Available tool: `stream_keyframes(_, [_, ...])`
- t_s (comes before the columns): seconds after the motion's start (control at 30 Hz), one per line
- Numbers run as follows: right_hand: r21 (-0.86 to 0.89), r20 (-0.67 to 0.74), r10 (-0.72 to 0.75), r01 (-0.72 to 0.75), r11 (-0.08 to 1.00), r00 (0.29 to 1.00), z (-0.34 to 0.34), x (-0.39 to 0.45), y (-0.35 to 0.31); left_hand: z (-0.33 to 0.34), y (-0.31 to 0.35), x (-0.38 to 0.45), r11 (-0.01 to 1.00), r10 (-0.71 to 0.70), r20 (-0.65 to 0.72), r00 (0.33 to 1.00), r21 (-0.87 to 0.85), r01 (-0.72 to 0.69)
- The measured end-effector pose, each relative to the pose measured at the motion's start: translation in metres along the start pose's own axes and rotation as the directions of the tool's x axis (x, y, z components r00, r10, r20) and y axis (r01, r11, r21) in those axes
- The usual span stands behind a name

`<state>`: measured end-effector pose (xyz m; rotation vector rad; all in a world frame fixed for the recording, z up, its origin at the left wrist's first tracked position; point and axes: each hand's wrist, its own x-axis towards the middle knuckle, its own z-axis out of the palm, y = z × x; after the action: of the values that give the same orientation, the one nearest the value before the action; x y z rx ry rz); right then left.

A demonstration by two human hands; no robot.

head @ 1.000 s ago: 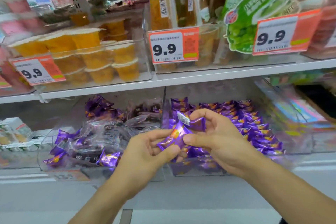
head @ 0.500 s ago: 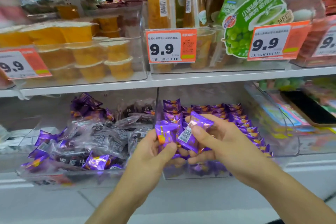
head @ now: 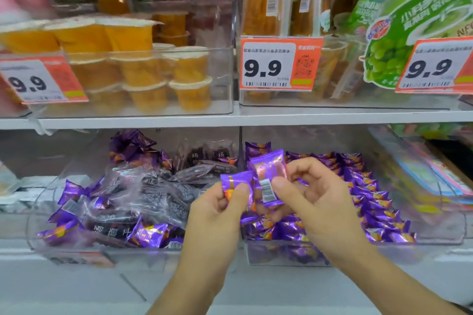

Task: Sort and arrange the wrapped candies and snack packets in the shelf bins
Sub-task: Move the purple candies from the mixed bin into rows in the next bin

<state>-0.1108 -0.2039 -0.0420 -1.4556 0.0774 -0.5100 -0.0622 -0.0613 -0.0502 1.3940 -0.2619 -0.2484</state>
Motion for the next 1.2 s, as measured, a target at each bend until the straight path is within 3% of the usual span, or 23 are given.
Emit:
stream_keyframes(0.07, [-0.201,-0.027,-0.229,0.219,0.955,0.973,0.004,0.004,0.007,0.005,0.005,0.002,0.997,-0.044,0.003,0.999,-0.065,0.044])
stream_keyframes(0.13, [-0.379,0.072,-0.425,0.419,0.825,0.902,0.008,0.008,0.012,0.009,0.009,0.003,0.985,-0.087,0.031,0.996,-0.149,0.091])
stream_keyframes(0.23, [-0.367,0.161,-0.45,0.477,0.798,0.878,0.008,0.01,0.007,0.01,0.012,0.006,0.987,-0.035,-0.026,0.999,-0.155,0.031])
stream_keyframes(0.33, [-0.302,0.23,-0.387,0.444,0.844,0.893,0.0,0.005,-0.001,0.01,0.005,0.01,0.989,0.016,-0.118,0.993,-0.145,-0.034])
stream_keyframes(0.4, [-0.328,0.162,-0.372,0.406,0.853,0.914,-0.009,0.001,-0.006,0.015,0.003,0.01,0.99,0.035,-0.149,0.988,-0.127,-0.055])
stream_keyframes(0.5, [-0.317,0.04,-0.186,0.189,0.929,0.982,-0.022,-0.001,-0.011,0.03,0.002,0.006,0.991,0.075,-0.17,0.983,-0.098,-0.092])
stream_keyframes(0.6, [-0.072,0.126,0.087,-0.078,0.994,0.988,-0.03,0.0,-0.015,0.041,0.0,0.004,0.99,0.087,-0.181,0.98,-0.092,-0.105])
stream_keyframes(0.67, [-0.017,0.145,0.158,-0.157,0.987,0.977,-0.032,0.0,-0.015,0.047,-0.003,0.003,0.99,0.061,-0.162,0.985,-0.117,-0.08])
stream_keyframes(0.77, [-0.053,0.146,0.187,-0.181,0.982,0.971,-0.031,-0.002,-0.01,0.054,-0.005,0.002,0.99,0.038,-0.148,0.988,-0.131,-0.057])
stream_keyframes(0.87, [-0.167,0.158,0.18,-0.153,0.974,0.971,-0.029,-0.006,-0.006,0.057,-0.008,0.001,0.988,0.107,-0.206,0.973,-0.087,-0.127])
stream_keyframes(0.97, [-0.109,0.229,0.19,-0.169,0.98,0.955,-0.027,-0.007,-0.003,0.059,-0.014,0.0,0.978,0.183,-0.259,0.949,-0.049,-0.202])
stream_keyframes(1.1, [-0.088,0.251,0.118,-0.099,0.991,0.961,-0.028,0.004,0.002,0.054,-0.012,0.003,0.96,0.28,-0.149,0.948,0.047,-0.276])
stream_keyframes(1.2, [-0.186,0.232,0.083,-0.039,0.982,0.969,-0.043,0.019,0.003,0.03,-0.014,0.007,0.85,0.433,-0.092,0.897,0.373,-0.372])
